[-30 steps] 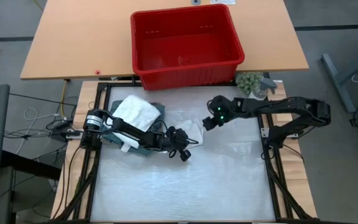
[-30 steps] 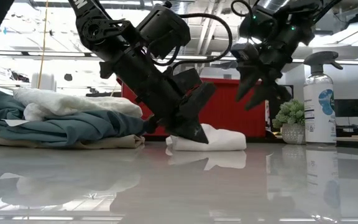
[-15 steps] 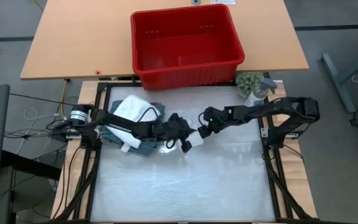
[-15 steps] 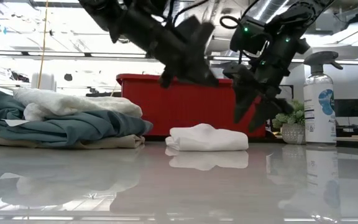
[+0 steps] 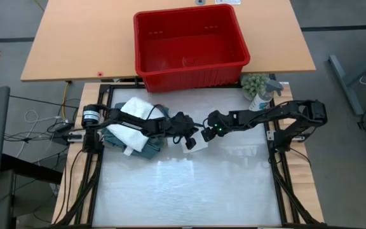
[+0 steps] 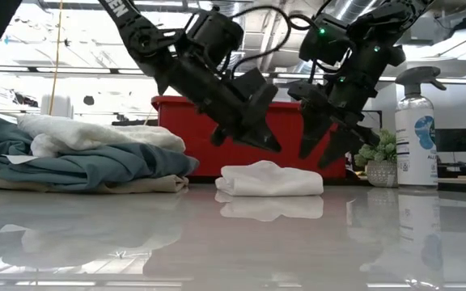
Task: Fold Laundry from Bin
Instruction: Fold the white underwear in the red bin
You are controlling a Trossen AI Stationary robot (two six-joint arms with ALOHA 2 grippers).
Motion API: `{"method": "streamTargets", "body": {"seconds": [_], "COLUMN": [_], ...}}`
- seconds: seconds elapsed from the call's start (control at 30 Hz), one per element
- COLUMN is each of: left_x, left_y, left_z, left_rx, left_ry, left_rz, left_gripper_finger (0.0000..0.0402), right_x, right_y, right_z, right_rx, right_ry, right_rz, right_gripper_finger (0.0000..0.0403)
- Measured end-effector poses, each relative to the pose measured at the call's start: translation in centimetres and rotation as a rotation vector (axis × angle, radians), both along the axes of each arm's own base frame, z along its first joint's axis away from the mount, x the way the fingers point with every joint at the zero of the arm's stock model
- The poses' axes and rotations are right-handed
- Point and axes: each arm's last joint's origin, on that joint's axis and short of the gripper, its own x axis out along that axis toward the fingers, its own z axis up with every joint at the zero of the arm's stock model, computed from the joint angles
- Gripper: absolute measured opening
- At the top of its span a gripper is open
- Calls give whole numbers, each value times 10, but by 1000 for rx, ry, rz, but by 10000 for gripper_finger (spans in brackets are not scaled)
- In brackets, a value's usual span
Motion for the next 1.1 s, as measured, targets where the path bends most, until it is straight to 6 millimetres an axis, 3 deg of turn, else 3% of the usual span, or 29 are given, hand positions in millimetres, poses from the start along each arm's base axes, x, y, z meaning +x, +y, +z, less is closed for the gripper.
{"method": "streamTargets", "body": {"seconds": [0.5,0.87,1.1], "left_x": [4,3,2], "left_y": [6,7,6], "left_z": [-22,-23,-24], "left_rx": [-56,-57,-55], "left_ry": [17,34,44], "left_rz": [-10,-6,-7], "left_gripper_finger": [0,0,0], "right_x": [0,16,9], "right_y": [-2,-1,-6], "right_z": [0,-34,-27], "right_rx": [-78,-28,12], "right_ry": [8,66,80], "right_rz": [6,60,90], "right_gripper_finger": [247,247,246]}}
